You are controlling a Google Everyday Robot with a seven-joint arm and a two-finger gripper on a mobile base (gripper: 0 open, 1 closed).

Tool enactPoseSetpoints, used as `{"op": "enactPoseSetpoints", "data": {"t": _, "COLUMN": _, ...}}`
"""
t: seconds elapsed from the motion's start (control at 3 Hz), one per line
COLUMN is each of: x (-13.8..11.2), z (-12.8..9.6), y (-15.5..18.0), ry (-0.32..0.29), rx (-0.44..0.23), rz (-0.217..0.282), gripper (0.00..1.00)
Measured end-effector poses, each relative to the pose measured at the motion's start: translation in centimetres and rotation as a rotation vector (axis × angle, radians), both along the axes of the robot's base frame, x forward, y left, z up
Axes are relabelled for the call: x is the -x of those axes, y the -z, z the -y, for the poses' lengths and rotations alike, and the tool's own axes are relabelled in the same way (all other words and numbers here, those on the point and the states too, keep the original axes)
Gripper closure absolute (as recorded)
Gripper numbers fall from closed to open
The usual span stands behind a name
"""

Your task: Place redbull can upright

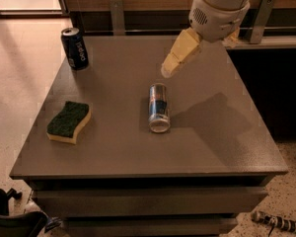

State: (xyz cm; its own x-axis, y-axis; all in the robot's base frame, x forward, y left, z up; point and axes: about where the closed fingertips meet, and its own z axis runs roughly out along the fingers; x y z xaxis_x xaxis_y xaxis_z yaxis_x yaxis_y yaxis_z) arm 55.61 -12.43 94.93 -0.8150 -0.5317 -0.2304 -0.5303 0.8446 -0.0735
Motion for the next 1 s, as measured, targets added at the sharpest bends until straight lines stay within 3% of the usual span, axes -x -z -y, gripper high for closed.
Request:
{"op": "enactPoseSetpoints", "data": {"t": 0.33, "x": -1.4, "z": -1.6, "y": 0.6, "ry": 0.137, "rx": 0.013, "rz": -0.069, "gripper": 0.0}}
{"op": "enactPoseSetpoints", "data": {"t": 1.0, "x": -4.1, "z": -6.5, "y": 1.8, "ry": 0.366, "rx": 0.004, "rz": -0.121, "gripper": 0.0}}
